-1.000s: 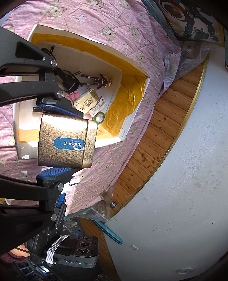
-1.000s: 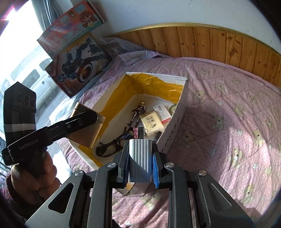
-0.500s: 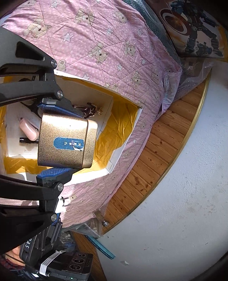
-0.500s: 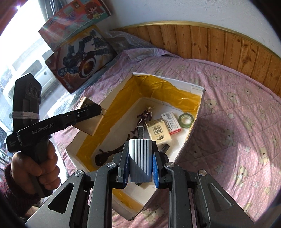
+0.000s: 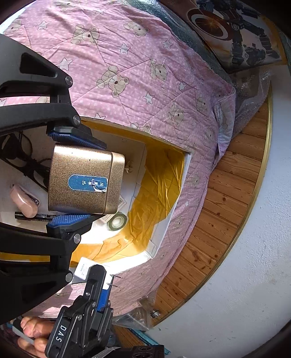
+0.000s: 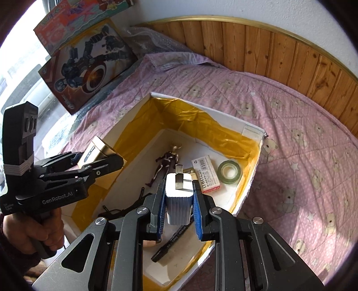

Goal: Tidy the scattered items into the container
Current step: 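Open the left tool to drop the gold tin while the right tool releases the plug, then lift both open tools away from the white box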

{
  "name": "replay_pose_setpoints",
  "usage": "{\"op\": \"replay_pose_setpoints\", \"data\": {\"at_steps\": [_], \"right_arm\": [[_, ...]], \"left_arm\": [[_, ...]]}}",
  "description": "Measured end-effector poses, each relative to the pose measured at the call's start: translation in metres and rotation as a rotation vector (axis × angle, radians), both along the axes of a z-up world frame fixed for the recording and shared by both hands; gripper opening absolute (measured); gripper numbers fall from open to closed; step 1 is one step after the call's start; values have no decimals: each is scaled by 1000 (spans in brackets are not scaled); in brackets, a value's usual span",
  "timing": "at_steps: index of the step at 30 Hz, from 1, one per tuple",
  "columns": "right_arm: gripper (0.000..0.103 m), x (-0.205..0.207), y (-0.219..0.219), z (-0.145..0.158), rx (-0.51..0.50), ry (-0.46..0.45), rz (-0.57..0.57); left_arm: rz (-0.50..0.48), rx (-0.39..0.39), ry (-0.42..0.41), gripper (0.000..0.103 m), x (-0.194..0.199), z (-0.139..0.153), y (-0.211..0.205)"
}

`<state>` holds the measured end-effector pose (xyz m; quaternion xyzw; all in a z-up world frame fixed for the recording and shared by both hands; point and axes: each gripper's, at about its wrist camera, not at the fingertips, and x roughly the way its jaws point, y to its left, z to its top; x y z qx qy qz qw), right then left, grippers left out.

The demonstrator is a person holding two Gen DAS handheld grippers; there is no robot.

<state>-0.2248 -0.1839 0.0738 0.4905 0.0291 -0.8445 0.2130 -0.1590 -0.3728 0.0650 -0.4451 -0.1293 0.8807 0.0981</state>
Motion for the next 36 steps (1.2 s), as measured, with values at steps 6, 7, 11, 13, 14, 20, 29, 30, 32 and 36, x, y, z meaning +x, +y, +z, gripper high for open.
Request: {"op": "replay_pose_setpoints", "data": {"at_steps": [6, 7, 11, 13, 14, 20, 29, 30, 32, 36], "right_arm": [[37, -25, 5, -15, 45, -22, -43], [40, -28, 8, -17, 41, -26, -58], [40, -28, 15, -21, 21, -41, -83], [40, -24, 17, -20, 14, -45, -87], [40, -22, 18, -20, 11, -46, -90], [41, -9, 22, -16, -5, -47, -92], [41, 11, 26, -11, -11, -42, -91], [41, 13, 26, -11, -11, -42, -90], [41, 19, 26, -11, -9, -41, -86], [41, 32, 24, -11, -4, -42, -77]], "left_arm": [[27, -17, -60, 53, -9, -14, -3], [34, -13, -56, 53, -9, -14, -4], [54, 17, -36, 55, -4, -11, -9], [75, 45, -33, 55, -3, -10, -13], [83, 62, -33, 55, -2, -9, -15], [89, 84, -30, 55, 3, -4, -14], [84, 82, -22, 55, 19, 3, -10], [83, 83, -22, 55, 20, 4, -10], [80, 83, -22, 55, 25, 5, -8], [72, 78, -19, 55, 33, 8, -3]]}}
